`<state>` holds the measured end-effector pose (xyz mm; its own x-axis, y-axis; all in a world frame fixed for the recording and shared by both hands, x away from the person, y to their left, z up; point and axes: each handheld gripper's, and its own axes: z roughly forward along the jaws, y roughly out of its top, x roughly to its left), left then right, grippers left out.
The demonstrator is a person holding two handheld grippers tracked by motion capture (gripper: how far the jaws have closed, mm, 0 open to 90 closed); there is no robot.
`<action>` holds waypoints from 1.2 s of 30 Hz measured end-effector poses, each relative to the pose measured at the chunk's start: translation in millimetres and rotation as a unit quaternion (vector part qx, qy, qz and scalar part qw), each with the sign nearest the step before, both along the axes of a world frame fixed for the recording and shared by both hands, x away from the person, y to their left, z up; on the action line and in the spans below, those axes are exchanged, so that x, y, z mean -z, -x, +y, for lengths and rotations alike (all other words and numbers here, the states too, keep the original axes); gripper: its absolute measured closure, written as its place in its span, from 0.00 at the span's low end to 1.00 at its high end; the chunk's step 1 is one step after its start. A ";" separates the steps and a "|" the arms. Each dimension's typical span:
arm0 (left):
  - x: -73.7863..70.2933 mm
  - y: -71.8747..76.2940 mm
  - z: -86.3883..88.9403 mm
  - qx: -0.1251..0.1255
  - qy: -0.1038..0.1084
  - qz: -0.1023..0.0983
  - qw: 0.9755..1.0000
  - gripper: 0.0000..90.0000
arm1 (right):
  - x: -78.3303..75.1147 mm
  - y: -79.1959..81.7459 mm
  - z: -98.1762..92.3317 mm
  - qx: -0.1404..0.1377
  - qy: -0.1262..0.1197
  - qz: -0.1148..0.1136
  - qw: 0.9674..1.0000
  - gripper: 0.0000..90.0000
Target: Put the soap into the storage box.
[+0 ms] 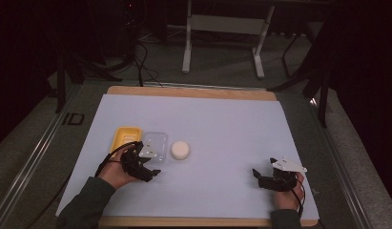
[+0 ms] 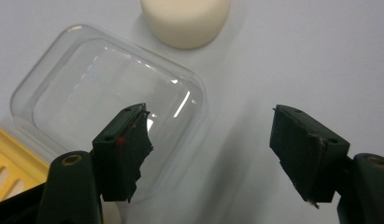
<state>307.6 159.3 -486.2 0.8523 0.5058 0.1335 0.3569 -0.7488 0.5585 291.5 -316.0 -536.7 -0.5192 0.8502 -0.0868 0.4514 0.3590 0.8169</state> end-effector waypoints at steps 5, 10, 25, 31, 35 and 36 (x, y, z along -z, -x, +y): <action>-3.2 -5.8 -4.9 0.013 -0.010 0.000 1.000 0.32 | -0.1 0.1 -0.2 0.000 -0.001 -0.001 1.000 0.16; -6.4 -11.6 -7.8 0.017 -0.018 0.001 1.000 0.32 | -0.1 0.3 -0.2 0.001 -0.001 -0.001 1.000 0.19; -15.0 -25.4 -18.5 0.037 -0.015 0.009 0.999 0.30 | -0.4 1.0 -0.3 0.001 0.000 -0.002 1.000 0.19; -14.2 -31.0 -24.8 0.042 -0.023 0.015 0.999 0.29 | -0.4 1.0 -0.3 0.001 0.000 -0.003 1.000 0.19; -14.3 -33.3 -27.3 0.042 -0.027 0.015 0.999 0.29 | -0.4 1.1 -0.1 0.001 0.000 -0.002 1.000 0.19; -14.5 -35.3 -28.7 0.043 -0.029 0.017 0.999 0.29 | -0.4 1.1 -0.1 0.001 0.000 -0.003 1.000 0.19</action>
